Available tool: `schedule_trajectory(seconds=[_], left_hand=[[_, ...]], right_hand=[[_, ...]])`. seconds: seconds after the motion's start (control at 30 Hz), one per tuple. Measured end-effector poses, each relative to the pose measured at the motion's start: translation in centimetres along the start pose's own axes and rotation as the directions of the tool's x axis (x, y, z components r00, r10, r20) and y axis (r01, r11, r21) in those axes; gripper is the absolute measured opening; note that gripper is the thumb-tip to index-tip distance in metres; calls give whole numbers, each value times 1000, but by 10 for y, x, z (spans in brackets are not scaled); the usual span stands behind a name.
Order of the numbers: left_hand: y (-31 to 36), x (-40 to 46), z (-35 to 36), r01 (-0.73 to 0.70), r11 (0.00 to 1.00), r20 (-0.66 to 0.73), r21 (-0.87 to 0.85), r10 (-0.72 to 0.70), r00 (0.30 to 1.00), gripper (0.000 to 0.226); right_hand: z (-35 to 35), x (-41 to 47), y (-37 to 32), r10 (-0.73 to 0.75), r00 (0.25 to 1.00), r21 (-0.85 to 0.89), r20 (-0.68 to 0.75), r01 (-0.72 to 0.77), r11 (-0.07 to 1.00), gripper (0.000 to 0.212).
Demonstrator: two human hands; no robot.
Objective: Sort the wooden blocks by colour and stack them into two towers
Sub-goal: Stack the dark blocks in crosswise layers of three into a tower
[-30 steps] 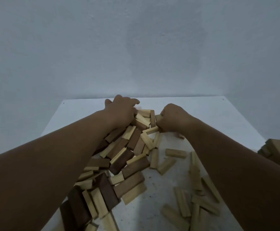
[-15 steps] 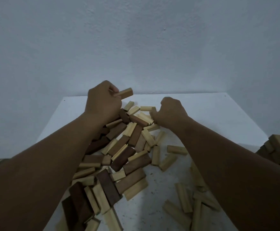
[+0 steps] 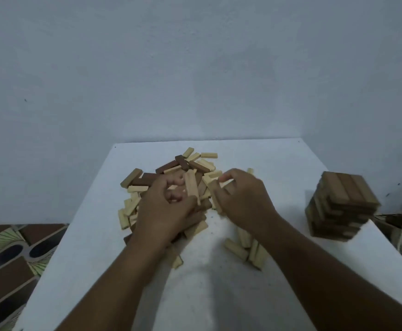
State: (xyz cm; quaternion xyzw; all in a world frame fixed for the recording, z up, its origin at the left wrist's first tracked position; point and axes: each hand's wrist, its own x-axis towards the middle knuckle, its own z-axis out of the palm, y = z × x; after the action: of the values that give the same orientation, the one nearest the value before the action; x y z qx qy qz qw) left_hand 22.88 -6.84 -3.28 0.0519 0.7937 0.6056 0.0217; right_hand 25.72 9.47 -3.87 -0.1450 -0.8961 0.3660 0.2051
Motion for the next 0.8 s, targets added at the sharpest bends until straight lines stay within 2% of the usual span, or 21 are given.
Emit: schedule_trajectory(seconds=[0.07,0.17,0.3,0.4,0.47,0.57,0.7,0.8], left_hand=[[-8,-28,2,19,1000,-4,-4,-19,1000,31],[-22,-70,0,26,1000,14,-15,-26,1000,30],[-40,-113,-5,-63,991,-21,120,66,998,24],[-44,-128,-6,-107,973,-6,204,111,994,16],[-44,-133,-6,-135,959,21,248,134,991,12],[-46,-139,-3,-141,957,16,255,141,990,10],[-51,-141,-2,-160,943,34,291,157,987,22],[-51,-140,-4,-202,893,30,401,207,978,25]], right_hand=[[-5,-37,-2,-10,1000,-5,-15,10,1000,9],[-13,-85,-4,12,999,-5,41,-12,1000,12],[-17,-133,2,20,995,-2,99,-19,1000,13],[-13,-153,13,11,993,-84,117,-1,996,19],[-9,-161,21,-17,994,-134,105,31,990,19],[-5,-164,32,-87,996,-157,8,87,984,23],[-13,-166,35,-99,995,-40,-13,99,994,44],[-22,-165,31,-87,996,83,9,86,993,42]])
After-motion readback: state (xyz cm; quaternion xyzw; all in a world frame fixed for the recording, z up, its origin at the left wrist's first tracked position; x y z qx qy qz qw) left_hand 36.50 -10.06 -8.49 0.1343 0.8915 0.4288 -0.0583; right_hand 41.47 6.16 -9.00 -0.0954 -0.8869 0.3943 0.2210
